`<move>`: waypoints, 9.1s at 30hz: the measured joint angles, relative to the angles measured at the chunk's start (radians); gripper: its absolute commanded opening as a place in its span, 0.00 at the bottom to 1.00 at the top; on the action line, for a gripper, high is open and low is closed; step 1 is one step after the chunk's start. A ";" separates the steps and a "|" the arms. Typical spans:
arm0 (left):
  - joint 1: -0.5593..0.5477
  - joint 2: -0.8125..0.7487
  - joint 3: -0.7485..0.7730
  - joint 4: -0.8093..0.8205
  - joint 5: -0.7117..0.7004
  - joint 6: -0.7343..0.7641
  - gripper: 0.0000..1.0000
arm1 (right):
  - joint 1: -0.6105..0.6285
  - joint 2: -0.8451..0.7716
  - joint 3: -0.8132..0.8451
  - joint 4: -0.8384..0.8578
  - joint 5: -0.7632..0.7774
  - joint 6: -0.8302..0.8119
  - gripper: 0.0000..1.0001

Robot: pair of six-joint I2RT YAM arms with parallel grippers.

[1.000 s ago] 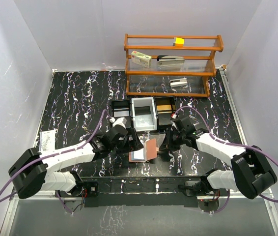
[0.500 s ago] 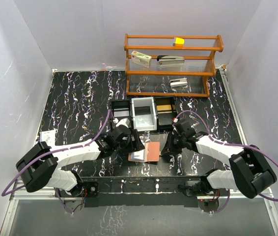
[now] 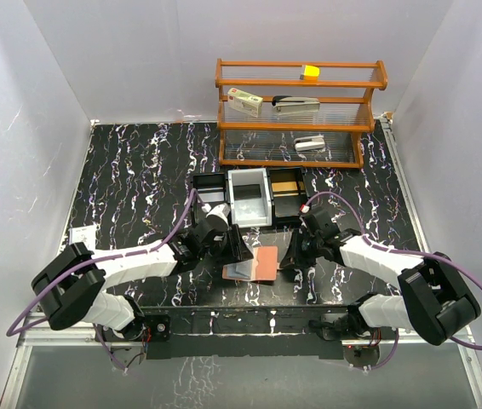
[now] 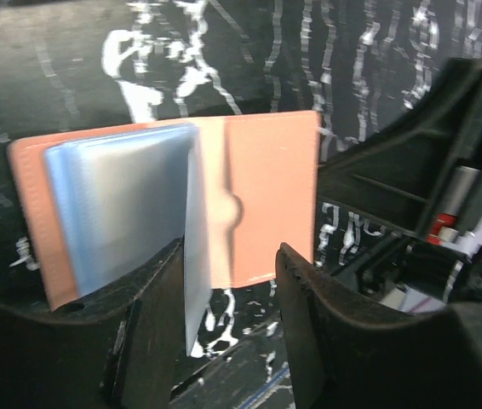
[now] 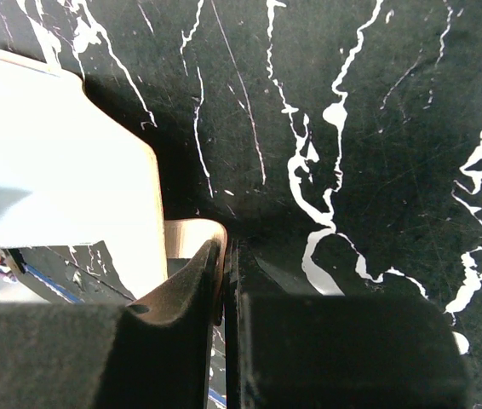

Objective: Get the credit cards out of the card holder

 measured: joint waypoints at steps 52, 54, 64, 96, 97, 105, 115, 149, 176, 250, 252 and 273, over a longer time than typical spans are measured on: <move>-0.002 0.095 0.024 0.124 0.281 0.081 0.58 | 0.086 0.143 0.201 -0.034 -0.088 0.025 0.29; -0.002 0.035 0.008 0.085 0.253 0.087 0.60 | 0.088 0.145 0.201 -0.042 -0.075 0.020 0.29; 0.000 -0.188 -0.002 -0.252 -0.081 0.050 0.69 | 0.177 0.145 0.211 -0.100 0.092 0.046 0.41; 0.005 -0.313 0.000 -0.544 -0.333 -0.066 0.70 | 0.431 0.381 0.475 -0.178 0.399 0.235 0.68; 0.005 -0.314 0.000 -0.544 -0.333 -0.067 0.70 | 0.436 0.388 0.484 -0.188 0.407 0.235 0.68; 0.005 -0.318 0.000 -0.554 -0.333 -0.075 0.70 | 0.467 0.440 0.543 -0.230 0.472 0.223 0.61; 0.005 -0.349 0.000 -0.564 -0.332 -0.074 0.71 | 0.467 0.414 0.498 -0.129 0.359 0.074 0.53; 0.006 -0.141 -0.191 0.109 0.142 0.093 0.69 | 0.270 0.271 0.117 0.396 -0.091 0.133 0.36; 0.006 0.071 -0.089 0.314 0.395 0.143 0.60 | 0.227 0.123 0.218 0.147 0.127 0.152 0.63; 0.083 -0.698 -0.111 -0.574 -0.397 -0.064 0.99 | 0.529 0.427 0.533 -0.154 0.379 0.131 0.68; 0.083 -0.723 -0.121 -0.566 -0.408 -0.055 0.99 | 0.535 0.447 0.549 -0.166 0.389 0.131 0.68; 0.084 -0.711 -0.175 -0.386 -0.316 0.121 0.99 | 0.551 0.470 0.566 -0.161 0.402 0.130 0.55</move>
